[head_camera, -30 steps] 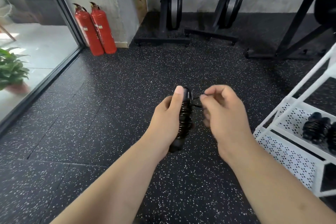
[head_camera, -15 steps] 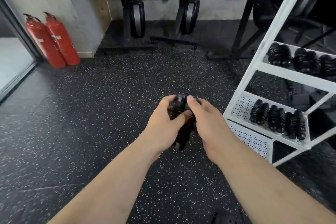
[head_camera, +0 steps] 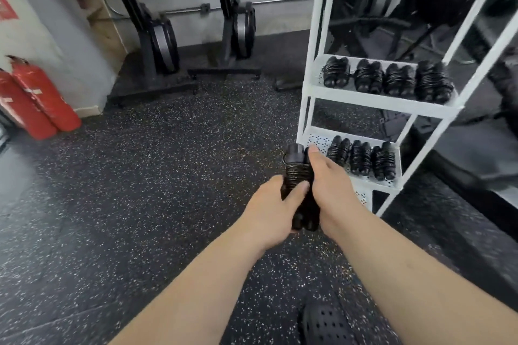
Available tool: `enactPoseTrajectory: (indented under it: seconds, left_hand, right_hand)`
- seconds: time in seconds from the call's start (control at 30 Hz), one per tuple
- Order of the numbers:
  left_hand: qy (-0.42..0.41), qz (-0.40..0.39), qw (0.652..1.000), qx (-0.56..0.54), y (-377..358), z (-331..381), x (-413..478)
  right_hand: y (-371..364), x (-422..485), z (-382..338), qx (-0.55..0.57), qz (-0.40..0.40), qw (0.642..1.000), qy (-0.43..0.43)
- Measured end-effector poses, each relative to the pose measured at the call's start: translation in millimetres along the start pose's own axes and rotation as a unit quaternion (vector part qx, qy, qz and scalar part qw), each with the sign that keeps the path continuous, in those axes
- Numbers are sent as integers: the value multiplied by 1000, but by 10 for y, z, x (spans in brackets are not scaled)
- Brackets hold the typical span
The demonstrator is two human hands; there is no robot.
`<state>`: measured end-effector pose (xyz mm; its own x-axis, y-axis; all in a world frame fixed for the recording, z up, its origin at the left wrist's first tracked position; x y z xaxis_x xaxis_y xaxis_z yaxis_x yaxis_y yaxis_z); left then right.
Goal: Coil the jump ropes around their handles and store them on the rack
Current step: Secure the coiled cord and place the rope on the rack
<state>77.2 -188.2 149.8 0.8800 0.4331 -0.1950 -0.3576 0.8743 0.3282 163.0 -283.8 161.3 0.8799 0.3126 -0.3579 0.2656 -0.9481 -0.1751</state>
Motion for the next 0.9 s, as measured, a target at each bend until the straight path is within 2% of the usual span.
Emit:
enactPoseTrajectory:
  seconds: [0.1, 0.17, 0.27, 0.37, 0.47, 0.63, 0.9]
  left_hand:
    - [-24, 7, 999, 21, -189, 87, 70]
    - [-25, 14, 999, -18, -297, 98, 87]
    - [8, 22, 996, -89, -529, -20, 106]
    - [84, 37, 985, -143, -795, -155, 217]
    - [134, 69, 973, -174, -918, -166, 466]
    - [102, 54, 981, -155, -1017, -113, 980]
    - [190, 91, 942, -261, -1154, -318, 1752]
  right_hand:
    - [192, 106, -77, 13, 8, 1000, -20]
    - [295, 169, -86, 29, 7, 998, -57]
    - [438, 305, -62, 10, 5, 995, -103]
    - [589, 500, -107, -18, 17, 992, -123]
    - [747, 735, -198, 14, 46, 992, -117]
    - [884, 1211, -189, -4, 85, 993, -83]
    - [765, 1569, -58, -63, 91, 992, -57]
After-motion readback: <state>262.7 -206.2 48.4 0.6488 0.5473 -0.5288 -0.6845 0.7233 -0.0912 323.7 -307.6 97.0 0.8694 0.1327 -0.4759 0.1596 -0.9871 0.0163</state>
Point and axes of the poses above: each hand's wrist, its own x-axis towards the middle knuckle, its own y-axis out of the back of the hand, z = x × y, the point moved 6 cm from there along x, towards the middle knuckle, and after that the axes turned 4 degrees about x, right-handed, at the moved point
